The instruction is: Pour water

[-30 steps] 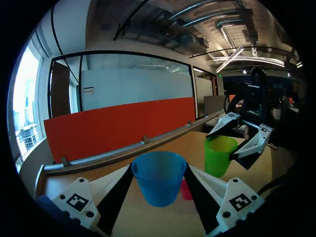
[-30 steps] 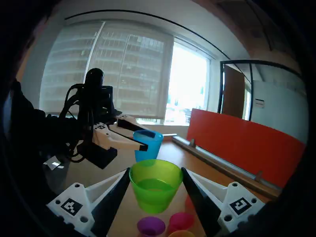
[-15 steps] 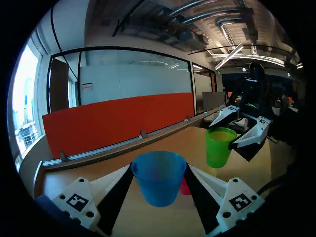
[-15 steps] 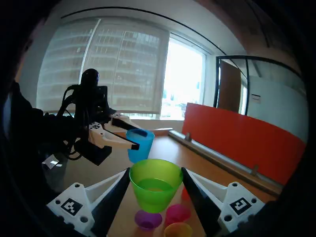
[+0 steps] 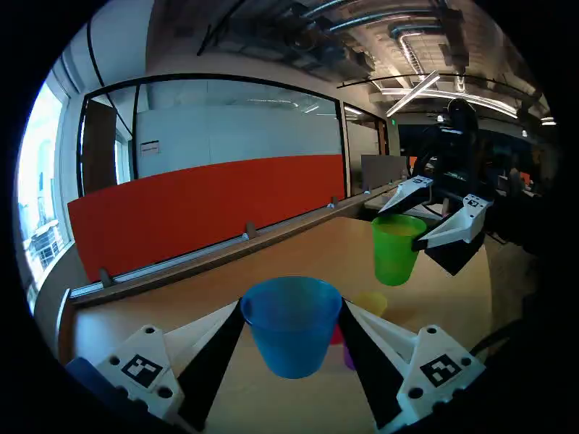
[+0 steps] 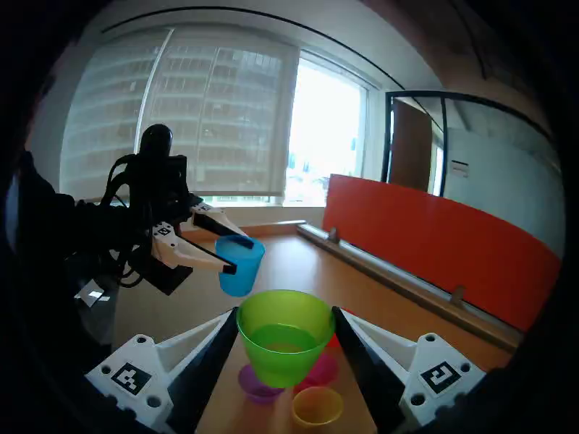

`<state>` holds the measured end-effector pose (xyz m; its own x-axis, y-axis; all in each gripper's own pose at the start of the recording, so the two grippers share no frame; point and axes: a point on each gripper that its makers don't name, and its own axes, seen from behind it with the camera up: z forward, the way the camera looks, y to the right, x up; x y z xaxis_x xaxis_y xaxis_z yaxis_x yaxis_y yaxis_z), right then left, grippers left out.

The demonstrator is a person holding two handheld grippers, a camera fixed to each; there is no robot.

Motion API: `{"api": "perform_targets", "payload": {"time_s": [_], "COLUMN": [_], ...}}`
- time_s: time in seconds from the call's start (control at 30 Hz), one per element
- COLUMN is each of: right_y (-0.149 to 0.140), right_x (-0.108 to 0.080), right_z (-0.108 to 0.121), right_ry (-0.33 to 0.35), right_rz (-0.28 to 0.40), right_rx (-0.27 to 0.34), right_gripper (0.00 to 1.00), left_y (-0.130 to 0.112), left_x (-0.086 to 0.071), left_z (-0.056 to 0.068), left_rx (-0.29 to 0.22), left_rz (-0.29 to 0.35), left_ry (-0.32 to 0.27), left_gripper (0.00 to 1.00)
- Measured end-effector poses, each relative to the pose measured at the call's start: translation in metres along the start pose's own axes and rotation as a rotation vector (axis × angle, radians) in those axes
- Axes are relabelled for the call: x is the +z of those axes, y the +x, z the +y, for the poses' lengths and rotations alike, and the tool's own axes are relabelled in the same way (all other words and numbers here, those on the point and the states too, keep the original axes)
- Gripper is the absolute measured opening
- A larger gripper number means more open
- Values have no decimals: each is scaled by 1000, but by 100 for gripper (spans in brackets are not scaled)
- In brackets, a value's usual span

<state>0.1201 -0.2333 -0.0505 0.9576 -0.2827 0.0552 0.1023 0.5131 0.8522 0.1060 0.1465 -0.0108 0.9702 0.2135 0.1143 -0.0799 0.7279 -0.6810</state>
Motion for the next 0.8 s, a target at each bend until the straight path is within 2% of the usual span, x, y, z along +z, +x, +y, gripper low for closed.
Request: {"api": "perform_targets", "payload": {"time_s": [0.47,0.8], "right_y": [-31,-56], "right_x": [-19,-32], "right_z": [2,-6], "right_ry": [-5,15], "right_rz": [-58,-97], "right_rx": [24,49], "right_gripper": [95,95], "left_y": [-20,-34], "left_x": [8,12], "left_z": [18,34], "left_rx": [-5,6], "left_rz": [-36,-62], "left_ry": [-40,-70], "left_gripper": [88,88]}}
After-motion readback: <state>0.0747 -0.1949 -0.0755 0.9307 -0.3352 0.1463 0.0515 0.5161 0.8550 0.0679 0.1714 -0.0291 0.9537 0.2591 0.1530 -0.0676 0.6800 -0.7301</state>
